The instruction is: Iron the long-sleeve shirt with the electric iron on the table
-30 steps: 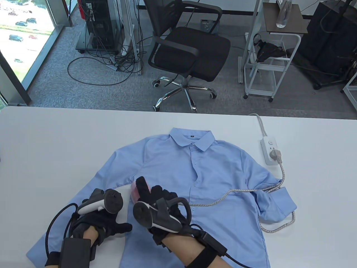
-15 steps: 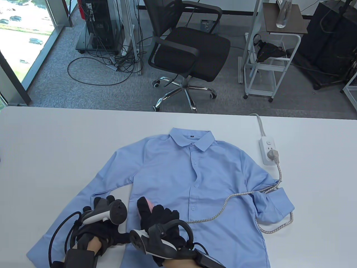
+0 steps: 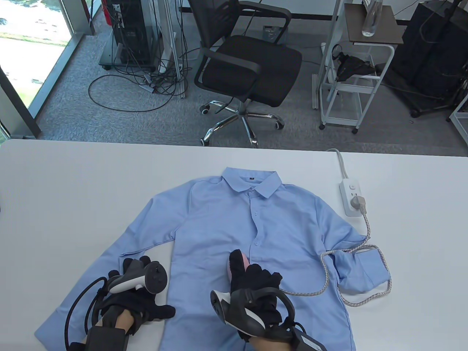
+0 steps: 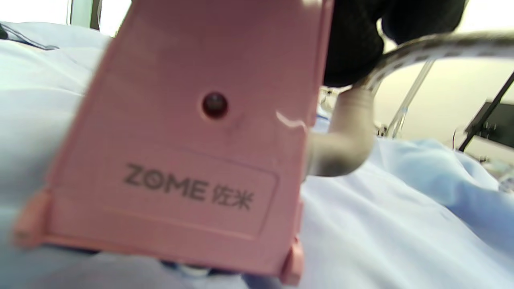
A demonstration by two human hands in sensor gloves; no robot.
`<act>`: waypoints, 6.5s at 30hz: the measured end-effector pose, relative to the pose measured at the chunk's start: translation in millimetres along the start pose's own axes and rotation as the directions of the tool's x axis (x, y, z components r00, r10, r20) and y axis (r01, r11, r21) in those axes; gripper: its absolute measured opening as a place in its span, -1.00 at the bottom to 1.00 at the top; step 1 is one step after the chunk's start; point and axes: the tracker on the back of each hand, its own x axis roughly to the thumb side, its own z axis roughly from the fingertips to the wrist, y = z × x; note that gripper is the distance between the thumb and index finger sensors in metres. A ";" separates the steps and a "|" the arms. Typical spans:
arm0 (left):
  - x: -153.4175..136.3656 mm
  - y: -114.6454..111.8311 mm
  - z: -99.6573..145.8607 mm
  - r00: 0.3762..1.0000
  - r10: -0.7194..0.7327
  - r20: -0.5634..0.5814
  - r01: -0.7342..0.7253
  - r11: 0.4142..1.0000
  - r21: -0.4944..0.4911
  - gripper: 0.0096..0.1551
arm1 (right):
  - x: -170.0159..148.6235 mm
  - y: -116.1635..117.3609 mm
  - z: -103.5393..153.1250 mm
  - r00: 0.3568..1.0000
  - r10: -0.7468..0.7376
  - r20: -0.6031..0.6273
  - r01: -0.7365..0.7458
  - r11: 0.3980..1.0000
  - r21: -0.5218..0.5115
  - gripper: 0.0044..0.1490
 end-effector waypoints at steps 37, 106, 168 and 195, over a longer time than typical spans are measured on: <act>0.2 0.6 -1.2 1.000 -0.021 0.012 0.021 1.000 -0.021 0.64 | -317.4 106.0 -188.5 0.207 -0.900 -0.384 0.749 0.398 -0.530 -0.30; -15.4 72.4 -41.7 0.975 0.072 -0.212 -0.006 0.955 0.296 0.13 | -295.2 42.5 36.1 0.890 -0.112 -0.441 0.148 0.988 0.047 -0.17; -10.4 48.1 -43.8 0.992 0.068 -0.108 -0.057 0.994 0.098 0.32 | -232.2 133.9 -59.1 0.849 -0.353 -0.394 0.502 0.770 0.393 0.20; -79.8 35.0 -26.6 0.979 0.195 -0.054 -0.175 0.950 0.259 0.11 | -300.3 -11.5 -119.2 0.588 -0.764 -0.265 0.687 0.645 -0.335 0.23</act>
